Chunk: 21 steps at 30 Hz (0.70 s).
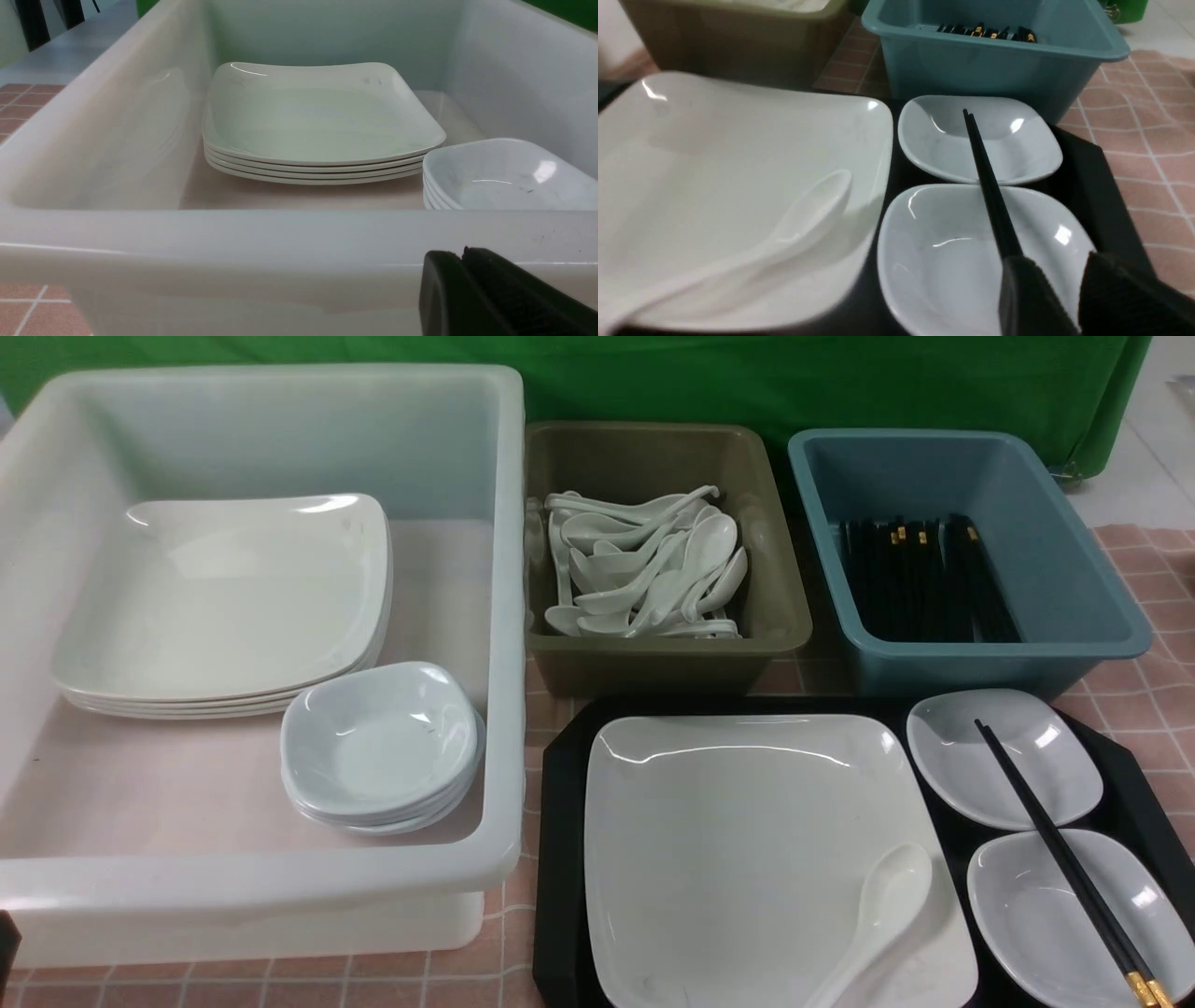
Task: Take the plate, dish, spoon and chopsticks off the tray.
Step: Use the right arm to grab a pair of chopsticks from the plate
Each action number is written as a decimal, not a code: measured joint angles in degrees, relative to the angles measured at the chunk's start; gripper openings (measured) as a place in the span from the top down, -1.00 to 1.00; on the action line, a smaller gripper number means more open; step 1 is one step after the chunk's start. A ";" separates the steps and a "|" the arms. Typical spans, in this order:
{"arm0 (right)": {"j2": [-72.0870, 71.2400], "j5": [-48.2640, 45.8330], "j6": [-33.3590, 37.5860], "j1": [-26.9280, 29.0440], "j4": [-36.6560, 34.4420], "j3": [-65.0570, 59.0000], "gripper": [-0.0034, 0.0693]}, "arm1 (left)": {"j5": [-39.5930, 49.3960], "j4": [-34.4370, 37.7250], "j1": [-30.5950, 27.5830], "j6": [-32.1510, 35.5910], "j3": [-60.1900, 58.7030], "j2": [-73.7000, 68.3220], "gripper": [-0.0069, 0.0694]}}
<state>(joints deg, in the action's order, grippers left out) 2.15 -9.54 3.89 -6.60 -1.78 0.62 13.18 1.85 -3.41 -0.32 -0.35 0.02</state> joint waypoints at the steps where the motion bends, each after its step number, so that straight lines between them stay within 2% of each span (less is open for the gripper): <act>1: 0.00 0.08 0.00 0.00 -0.57 0.00 0.25 | 0.00 0.00 0.00 0.00 0.00 0.00 0.76; 3: 0.00 0.73 -13.53 0.00 -9.26 -0.17 0.25 | 0.00 0.00 0.00 0.00 0.00 0.00 0.76; 5: 0.00 1.19 -23.29 0.00 -13.07 -0.24 0.25 | 0.00 0.00 0.00 -0.05 0.00 0.00 0.76; 8: 0.00 2.35 -30.07 0.00 -14.89 -0.43 0.25 | 0.00 0.00 0.00 -0.11 0.00 0.00 0.76; 15: 0.00 5.61 -33.85 0.00 -16.01 -0.17 0.26 | 0.00 0.00 0.00 -0.06 0.00 0.00 0.76; 17: 0.19 5.06 -33.36 0.00 -15.79 2.05 0.37 | 0.00 0.00 0.00 -0.06 0.00 0.00 0.76; 19: 1.55 4.56 -30.28 0.00 -14.82 7.23 0.61 | 0.00 0.00 0.00 -0.06 0.00 0.00 0.76; 20: 1.77 4.38 -29.82 0.00 -14.46 7.85 0.66 | 0.00 0.00 0.00 -0.06 0.00 0.00 0.76; 21: 3.87 2.46 -26.31 0.00 -13.16 11.96 0.77 | 0.00 0.00 0.00 -0.06 0.00 0.00 0.76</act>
<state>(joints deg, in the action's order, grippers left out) 6.02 -7.08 -22.42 -6.60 -14.94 12.58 13.18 1.85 -3.41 -0.38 -0.35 0.02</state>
